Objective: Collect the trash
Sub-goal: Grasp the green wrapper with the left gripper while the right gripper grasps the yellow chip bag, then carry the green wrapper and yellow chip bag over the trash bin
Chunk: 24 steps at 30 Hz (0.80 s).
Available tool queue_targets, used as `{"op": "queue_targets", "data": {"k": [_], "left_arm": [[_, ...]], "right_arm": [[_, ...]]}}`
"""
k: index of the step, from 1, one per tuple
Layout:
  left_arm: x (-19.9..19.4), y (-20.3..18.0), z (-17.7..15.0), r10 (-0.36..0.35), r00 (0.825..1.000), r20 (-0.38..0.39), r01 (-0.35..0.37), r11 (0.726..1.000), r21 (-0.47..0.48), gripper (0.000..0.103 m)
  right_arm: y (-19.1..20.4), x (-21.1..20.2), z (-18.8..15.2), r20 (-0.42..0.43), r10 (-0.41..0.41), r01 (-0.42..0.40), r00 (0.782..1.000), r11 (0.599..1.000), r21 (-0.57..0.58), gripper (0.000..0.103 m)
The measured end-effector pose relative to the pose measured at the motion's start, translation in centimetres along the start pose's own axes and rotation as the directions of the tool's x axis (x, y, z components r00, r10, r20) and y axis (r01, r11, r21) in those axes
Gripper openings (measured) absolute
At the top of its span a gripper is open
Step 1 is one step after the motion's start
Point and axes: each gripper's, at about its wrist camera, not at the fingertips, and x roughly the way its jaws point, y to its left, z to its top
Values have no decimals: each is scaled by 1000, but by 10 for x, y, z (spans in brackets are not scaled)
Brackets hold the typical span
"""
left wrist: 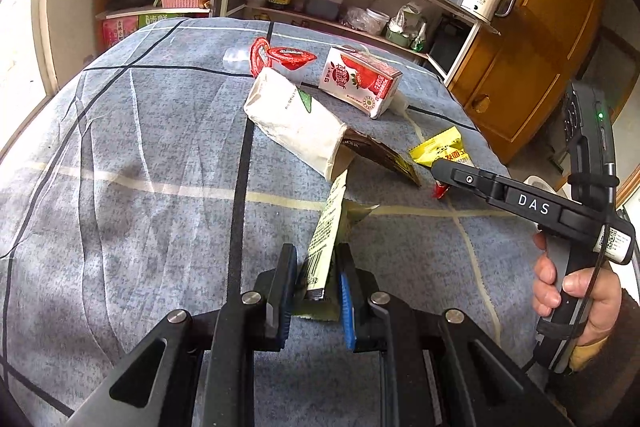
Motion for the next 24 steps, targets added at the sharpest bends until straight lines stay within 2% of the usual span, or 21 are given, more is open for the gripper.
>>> {"op": "queue_targets", "data": {"k": [5,13,24], "left_arm": [[-5,-7,0,-3,1000,10,3,1000,7,20],[-12,-25,-1,-14,1000,22,13,1000,25,20],[-18,-64,1,-68,997,28,66,994,87,20]], "right_arm": [[-5,-13,-4,25,-2,1,1000,1000,19,30],[-8,-31,-13,58,-6,3,998,999,39,29],[-18,-64,-31,108,-9,0,994,997,77,29]]}}
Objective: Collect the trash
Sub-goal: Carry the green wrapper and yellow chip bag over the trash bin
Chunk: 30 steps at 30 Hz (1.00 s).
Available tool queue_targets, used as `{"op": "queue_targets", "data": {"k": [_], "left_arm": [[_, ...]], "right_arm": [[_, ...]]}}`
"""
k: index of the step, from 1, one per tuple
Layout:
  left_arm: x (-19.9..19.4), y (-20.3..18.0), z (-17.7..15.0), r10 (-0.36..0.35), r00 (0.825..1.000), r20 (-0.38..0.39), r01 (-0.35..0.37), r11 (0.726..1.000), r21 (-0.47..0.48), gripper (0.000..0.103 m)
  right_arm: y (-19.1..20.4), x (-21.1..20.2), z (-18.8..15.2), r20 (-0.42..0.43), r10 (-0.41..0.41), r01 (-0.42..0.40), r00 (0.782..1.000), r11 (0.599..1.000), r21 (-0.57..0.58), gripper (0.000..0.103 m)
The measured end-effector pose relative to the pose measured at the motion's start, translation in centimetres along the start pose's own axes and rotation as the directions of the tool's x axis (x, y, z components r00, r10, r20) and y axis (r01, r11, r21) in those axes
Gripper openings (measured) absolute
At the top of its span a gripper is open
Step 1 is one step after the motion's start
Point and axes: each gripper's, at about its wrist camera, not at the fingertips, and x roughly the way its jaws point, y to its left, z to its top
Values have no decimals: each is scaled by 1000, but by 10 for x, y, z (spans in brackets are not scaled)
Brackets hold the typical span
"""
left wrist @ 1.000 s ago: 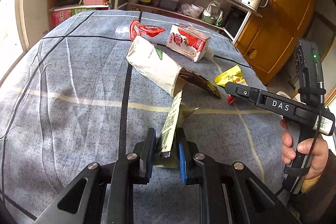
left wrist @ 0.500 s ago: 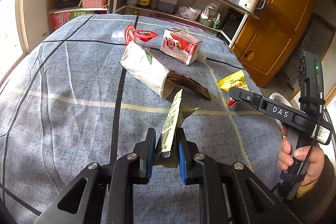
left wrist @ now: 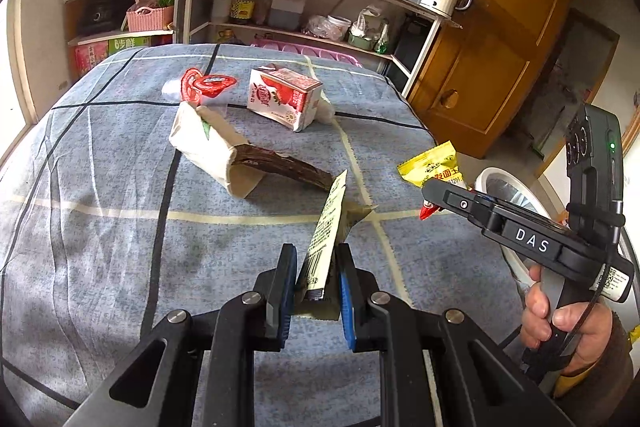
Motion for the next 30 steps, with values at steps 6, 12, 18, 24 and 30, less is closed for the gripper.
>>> {"op": "queue_targets", "data": {"k": [6,12,18,24,30], "left_arm": [[2,-24,6,-19,1000,6,19,999,45,20],[7,-52,14,-45,999,11,44,995,86,20],[11,-86,23,-59,998,23,56,989,137,20],[18,-121,28,-95,995,19,90,976,197,20],[28,-157,29,-113,994,15,105,960,260,20]], "right_arm": [[-17,-21,-6,33,-21,20,999,999,37,29],[-35,-46,-8,68,-63,59,996,996,62,29],[-55,-73,-11,111,-113,103,987,991,88,29],[-81,-99,-15,144,-169,149,975,980,135,29],[-105,-120,-21,150,-241,218,959,963,157,29]]}}
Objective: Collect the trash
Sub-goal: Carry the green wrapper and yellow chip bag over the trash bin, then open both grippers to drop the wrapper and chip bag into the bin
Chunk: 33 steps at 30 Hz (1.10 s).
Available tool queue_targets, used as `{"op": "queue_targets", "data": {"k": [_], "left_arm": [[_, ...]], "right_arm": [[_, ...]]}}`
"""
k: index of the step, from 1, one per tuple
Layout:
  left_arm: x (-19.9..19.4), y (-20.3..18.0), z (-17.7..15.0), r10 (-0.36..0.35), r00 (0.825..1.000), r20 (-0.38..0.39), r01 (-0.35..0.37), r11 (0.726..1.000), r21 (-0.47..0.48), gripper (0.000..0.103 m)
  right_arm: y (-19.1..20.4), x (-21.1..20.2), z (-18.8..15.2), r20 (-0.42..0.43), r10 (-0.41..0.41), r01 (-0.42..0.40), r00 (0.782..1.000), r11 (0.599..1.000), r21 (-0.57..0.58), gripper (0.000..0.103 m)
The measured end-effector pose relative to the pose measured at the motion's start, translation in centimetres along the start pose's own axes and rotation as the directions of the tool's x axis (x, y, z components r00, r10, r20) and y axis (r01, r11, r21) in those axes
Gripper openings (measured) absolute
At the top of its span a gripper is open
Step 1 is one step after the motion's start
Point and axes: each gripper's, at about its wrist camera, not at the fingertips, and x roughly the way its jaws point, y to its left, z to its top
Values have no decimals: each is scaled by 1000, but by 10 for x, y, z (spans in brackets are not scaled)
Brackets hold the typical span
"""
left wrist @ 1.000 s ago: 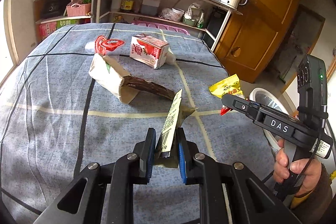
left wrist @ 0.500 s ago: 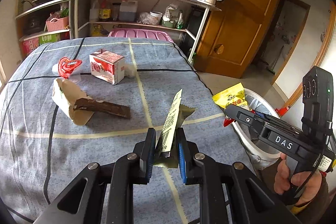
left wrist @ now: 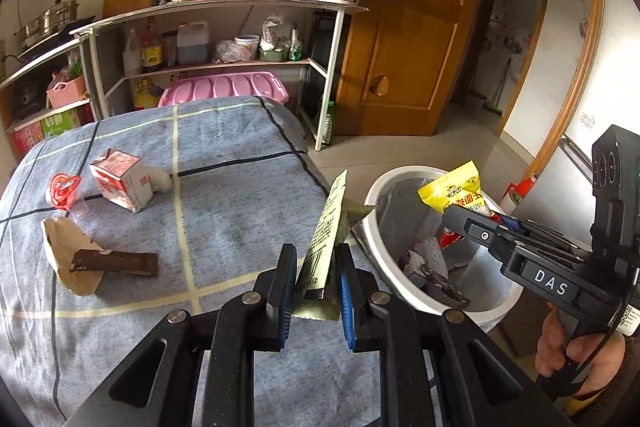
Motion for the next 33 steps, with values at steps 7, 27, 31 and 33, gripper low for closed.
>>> {"op": "queue_targets", "data": {"k": [7,27,31,33], "left_arm": [[21,-41,7,-10,1000,-12,11,997,71,20],[76,-103,4,-65,991,-115,80,988,135,20],[83,-105,6,-72,989,-129,89,988,125,20],[84,-105,7,-81,988,-130,97,988,120,20]], "right_arm": [[-34,-14,0,7,-60,60,998,998,29,29],[-95,-2,-14,-91,-169,175,982,982,67,30],[-100,3,-15,-117,-178,188,977,980,73,31],[-101,3,-17,-123,-170,180,978,981,77,32]]}}
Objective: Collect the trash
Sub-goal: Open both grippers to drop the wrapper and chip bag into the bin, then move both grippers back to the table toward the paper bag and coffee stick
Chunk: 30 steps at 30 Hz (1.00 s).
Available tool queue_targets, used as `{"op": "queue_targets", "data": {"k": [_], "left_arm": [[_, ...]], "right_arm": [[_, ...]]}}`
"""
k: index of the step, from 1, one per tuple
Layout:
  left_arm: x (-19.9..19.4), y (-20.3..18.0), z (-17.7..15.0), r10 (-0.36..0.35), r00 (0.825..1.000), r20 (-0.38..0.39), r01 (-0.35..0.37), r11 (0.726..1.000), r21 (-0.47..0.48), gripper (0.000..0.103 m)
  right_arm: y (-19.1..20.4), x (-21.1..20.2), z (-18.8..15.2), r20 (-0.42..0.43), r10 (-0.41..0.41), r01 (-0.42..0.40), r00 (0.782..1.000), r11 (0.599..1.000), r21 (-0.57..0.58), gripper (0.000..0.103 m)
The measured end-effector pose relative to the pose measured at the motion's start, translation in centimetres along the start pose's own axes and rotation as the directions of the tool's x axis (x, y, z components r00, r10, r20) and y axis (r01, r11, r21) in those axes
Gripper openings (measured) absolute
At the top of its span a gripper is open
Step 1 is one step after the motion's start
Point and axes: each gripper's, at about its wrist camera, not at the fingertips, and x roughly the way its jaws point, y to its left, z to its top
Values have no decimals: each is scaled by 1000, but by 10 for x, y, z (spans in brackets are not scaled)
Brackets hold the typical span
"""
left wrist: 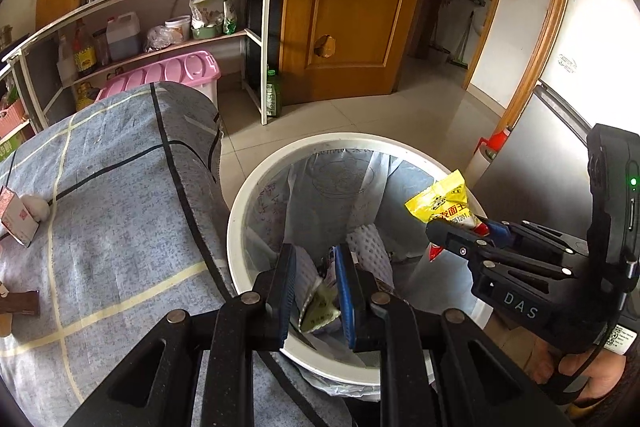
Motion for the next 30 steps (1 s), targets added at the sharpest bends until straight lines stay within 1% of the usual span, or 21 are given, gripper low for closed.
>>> {"op": "queue_targets", "data": {"k": [2,3,4,5,7,10,13,17,21,24,30], "left_arm": [[1,-1,0,12,1000,-1,-12,1000,5,21],[1,-1,1,19,1000,0,-19,1000,7,23],[1,0,1,21,1000,-1,-21,1000,3,26],[0,1,0,16,1000,0,-16,1000,-3,31],[-3,2,0,11,1000,5,-11,1000,-13,40],[-9,4,0,29,999,21,-29,1000,-8,41],[-16,12,-2,21,999,32,-20,999,-35,42],[-29,27,-4,44,997,57,-40,997,-67,47],[-45,50,-10,82,993,82,-72,991,-111,47],[-55,68,-15,116,990,85,-103,984,-143,48],[-80,114,-31,207,973,102,-180,957,-229,49]], "right_arm": [[2,-1,-2,3,-6,6,1000,1000,-1,35],[2,-2,-2,5,-8,8,1000,1000,-2,41],[3,-3,-2,7,-8,8,1000,1000,-3,49],[3,-3,-2,12,-6,6,1000,1000,-2,51],[3,-4,-2,15,-2,2,1000,1000,-1,51],[5,-5,-2,16,-9,9,1000,1000,-2,51],[9,-7,-1,22,1,-1,1000,1000,-4,51],[22,-7,-1,20,13,-13,1000,1000,-24,51],[40,-4,-1,16,48,-47,999,998,-52,51],[59,-1,-2,6,79,-78,997,993,-89,51],[102,6,-2,-12,148,-148,989,975,-164,51]]}}
